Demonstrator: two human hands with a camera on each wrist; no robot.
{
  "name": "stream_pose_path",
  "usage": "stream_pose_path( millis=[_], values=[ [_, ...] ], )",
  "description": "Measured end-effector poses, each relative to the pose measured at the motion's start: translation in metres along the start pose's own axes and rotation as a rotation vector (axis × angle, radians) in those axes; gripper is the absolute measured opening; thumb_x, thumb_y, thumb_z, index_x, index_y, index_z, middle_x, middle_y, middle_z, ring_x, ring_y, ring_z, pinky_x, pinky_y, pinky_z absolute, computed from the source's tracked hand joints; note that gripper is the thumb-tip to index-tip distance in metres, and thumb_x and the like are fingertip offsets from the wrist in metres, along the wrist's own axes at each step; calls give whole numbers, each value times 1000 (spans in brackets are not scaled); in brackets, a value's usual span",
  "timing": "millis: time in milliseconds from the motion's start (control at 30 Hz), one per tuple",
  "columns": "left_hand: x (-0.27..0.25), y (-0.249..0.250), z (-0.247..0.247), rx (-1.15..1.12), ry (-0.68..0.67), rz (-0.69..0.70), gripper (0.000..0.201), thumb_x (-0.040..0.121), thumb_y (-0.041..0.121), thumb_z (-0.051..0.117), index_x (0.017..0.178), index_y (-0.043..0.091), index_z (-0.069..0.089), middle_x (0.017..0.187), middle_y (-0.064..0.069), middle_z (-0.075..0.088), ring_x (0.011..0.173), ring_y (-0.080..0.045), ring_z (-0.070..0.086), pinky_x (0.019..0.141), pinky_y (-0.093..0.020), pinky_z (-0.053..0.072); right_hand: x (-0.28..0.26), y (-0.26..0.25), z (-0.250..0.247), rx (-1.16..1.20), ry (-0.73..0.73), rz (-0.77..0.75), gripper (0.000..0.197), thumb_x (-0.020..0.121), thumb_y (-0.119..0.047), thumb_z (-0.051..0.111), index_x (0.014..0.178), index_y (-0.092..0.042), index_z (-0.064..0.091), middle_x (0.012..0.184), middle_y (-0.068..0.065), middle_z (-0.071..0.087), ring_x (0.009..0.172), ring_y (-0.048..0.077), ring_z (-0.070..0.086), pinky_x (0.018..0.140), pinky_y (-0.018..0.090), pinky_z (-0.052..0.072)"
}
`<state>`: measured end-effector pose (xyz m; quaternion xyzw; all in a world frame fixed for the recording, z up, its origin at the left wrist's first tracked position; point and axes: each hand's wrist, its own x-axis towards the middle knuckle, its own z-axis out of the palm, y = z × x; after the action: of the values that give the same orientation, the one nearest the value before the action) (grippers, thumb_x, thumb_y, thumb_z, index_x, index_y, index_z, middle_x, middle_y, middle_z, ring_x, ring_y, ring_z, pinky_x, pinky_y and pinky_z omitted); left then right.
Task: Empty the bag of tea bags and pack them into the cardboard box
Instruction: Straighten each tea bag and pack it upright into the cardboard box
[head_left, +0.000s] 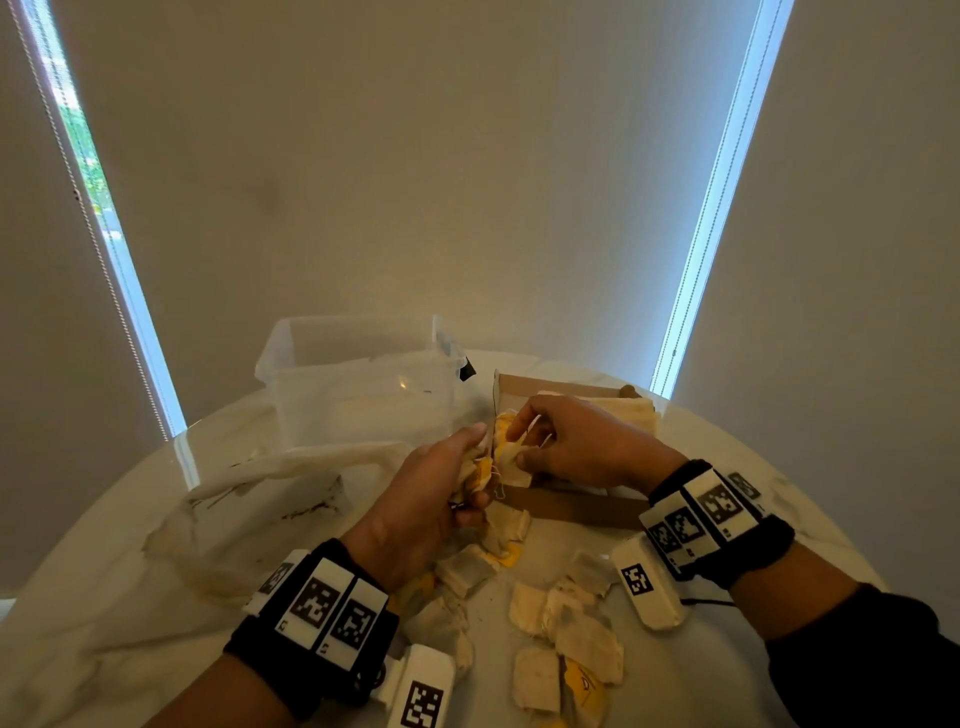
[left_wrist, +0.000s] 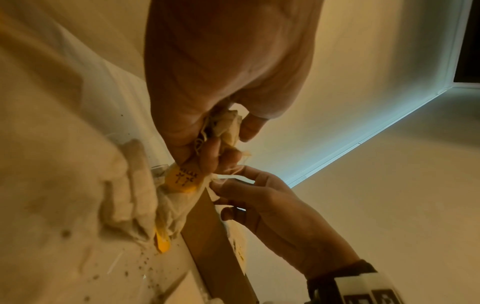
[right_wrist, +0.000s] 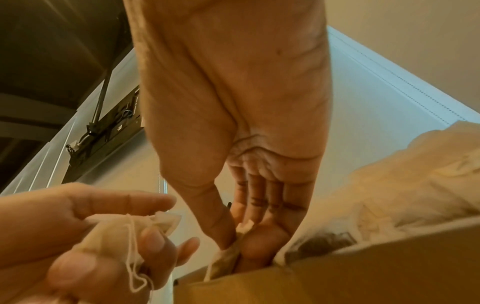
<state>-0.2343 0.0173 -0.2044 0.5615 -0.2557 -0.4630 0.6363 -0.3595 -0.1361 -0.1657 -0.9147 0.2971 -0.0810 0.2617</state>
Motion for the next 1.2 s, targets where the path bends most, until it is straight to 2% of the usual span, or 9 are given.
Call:
stream_pose_path(
  millis=[100,233,367,433,600,900,1033,1100,1200],
  values=[
    [-1,0,1,0,-23,-12,37,108,41,55,88,14,69,71,-6,58,55,-13,51,50,-26,30,4,-8,-3,10,-83,-2,28,97,-22,75,122,-29,63,111,-1,72,91,16,75,87,39,65],
    [-1,-1,2,-23,-40,-71,40,108,44,51,91,12,67,71,-8,56,52,-14,49,45,-24,27,5,-16,-5,13,-185,12,31,99,-13,70,126,-24,61,109,3,75,84,16,77,81,34,65],
    [-3,1,3,-14,-42,-128,44,109,49,46,96,10,63,69,-6,58,50,-14,49,42,-23,28,6,-23,-6,-55,-257,23,39,98,-7,68,133,-20,57,116,8,73,96,23,76,90,42,64],
    [-3,2,3,-17,-47,-139,47,108,53,45,99,10,63,69,-6,59,51,-14,50,43,-23,28,7,-25,-7,-98,-276,15,40,98,-9,70,134,-21,57,120,8,71,96,23,76,90,40,65],
    [-2,3,3,-51,-25,-147,51,107,58,44,106,10,60,68,-6,56,52,-16,49,43,-22,28,13,-28,-9,-188,-264,-19,44,96,-16,77,134,-24,57,124,3,64,78,10,68,62,19,53],
    [-3,4,4,-68,-30,-144,57,107,61,41,92,10,62,65,-5,55,49,-16,47,42,-21,25,22,-28,0,-345,-199,-66,50,84,-15,85,126,-27,61,112,-3,66,90,13,59,72,29,51],
    [-1,4,3,-85,-31,-149,58,108,60,41,99,7,64,69,-7,56,50,-16,47,40,-20,26,24,-31,-5,-306,-168,-66,49,84,-19,89,124,-26,62,108,-5,70,89,9,60,69,26,47],
    [0,3,3,-86,-35,-147,60,108,59,40,100,6,65,70,-8,57,50,-16,47,40,-20,26,23,-33,-4,-306,-130,-75,48,84,-25,89,123,-25,62,109,-5,70,93,12,61,72,27,48],
    [0,3,3,-83,-46,-132,61,108,59,39,91,8,67,67,-7,59,50,-17,47,42,-21,25,20,-29,5,-371,-80,-94,43,82,-25,88,118,-25,64,106,-5,66,98,17,59,81,36,53]
  ],
)
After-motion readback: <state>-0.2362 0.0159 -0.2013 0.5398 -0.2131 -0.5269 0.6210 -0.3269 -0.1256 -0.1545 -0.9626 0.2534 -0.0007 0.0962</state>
